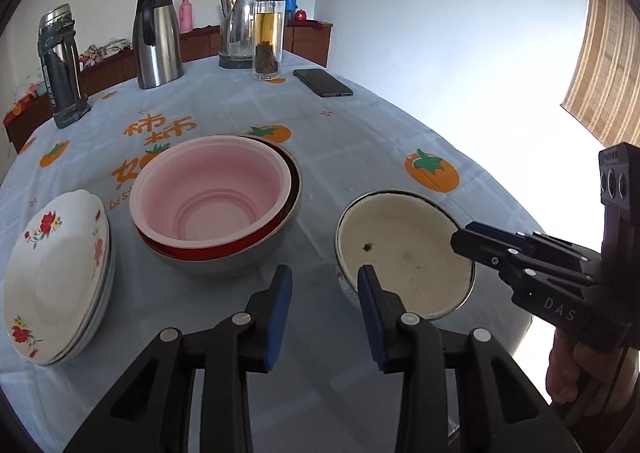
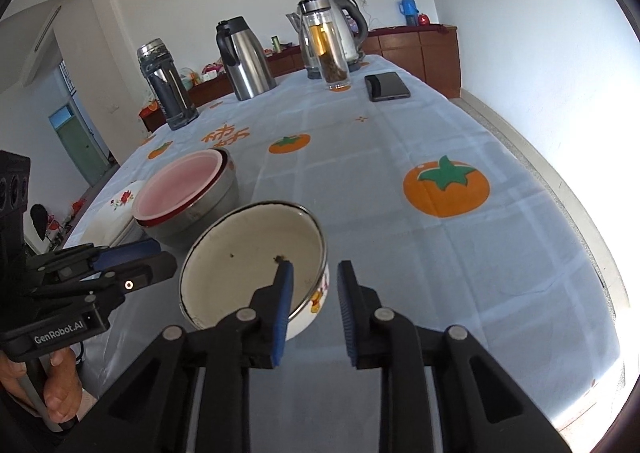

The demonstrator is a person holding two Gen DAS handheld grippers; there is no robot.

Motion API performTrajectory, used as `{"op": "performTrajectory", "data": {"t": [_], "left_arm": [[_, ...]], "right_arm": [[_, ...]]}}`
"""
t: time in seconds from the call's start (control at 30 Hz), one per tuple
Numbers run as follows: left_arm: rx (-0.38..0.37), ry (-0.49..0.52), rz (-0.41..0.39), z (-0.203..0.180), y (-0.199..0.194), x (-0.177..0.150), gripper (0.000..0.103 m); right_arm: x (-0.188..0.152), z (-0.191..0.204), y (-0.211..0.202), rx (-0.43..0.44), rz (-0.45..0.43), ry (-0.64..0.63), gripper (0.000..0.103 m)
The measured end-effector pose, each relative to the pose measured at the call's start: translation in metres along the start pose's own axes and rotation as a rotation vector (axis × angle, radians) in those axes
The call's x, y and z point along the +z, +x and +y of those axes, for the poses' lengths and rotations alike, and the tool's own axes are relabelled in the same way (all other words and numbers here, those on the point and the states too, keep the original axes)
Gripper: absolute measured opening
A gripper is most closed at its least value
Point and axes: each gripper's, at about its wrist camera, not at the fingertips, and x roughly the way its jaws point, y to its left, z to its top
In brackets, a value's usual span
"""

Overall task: Organize plates and bowls
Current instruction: 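Close both grippers on the white enamel bowl rim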

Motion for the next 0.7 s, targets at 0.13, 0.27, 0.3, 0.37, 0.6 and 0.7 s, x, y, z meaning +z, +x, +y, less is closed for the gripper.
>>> {"op": "performTrajectory", "data": {"t": [0.13, 0.27, 0.3, 0.37, 0.6, 0.7], "left_arm": [[-0.011, 0.001, 0.006, -0.005, 0.007, 0.002, 0.037], [-0.023, 0.006, 0.032, -0.011, 0.017, -0.001, 0.021], [-0.017, 0.012, 0.030, -0.013, 0.018, -0.001, 0.019], [-0.005, 0.016, 0.025, -0.015, 0.017, -0.001, 0.019], [0.006, -0.008, 0.027, -0.011, 0.014, -0.002, 0.016], [0.014, -0.012, 0.019, -0.010, 0.009, 0.000, 0.016]], "right_arm": [[0.000, 0.000, 0.002, 0.012, -0.001, 0.003, 0.017], [-0.002, 0.004, 0.002, 0.016, -0.010, -0.016, 0.014], [-0.002, 0.003, 0.002, 0.020, -0.011, -0.015, 0.014], [-0.003, 0.004, 0.002, 0.013, -0.015, -0.019, 0.014], [-0.003, 0.005, 0.000, 0.018, -0.015, -0.007, 0.014], [-0.002, 0.008, -0.003, 0.025, -0.016, -0.008, 0.014]]}}
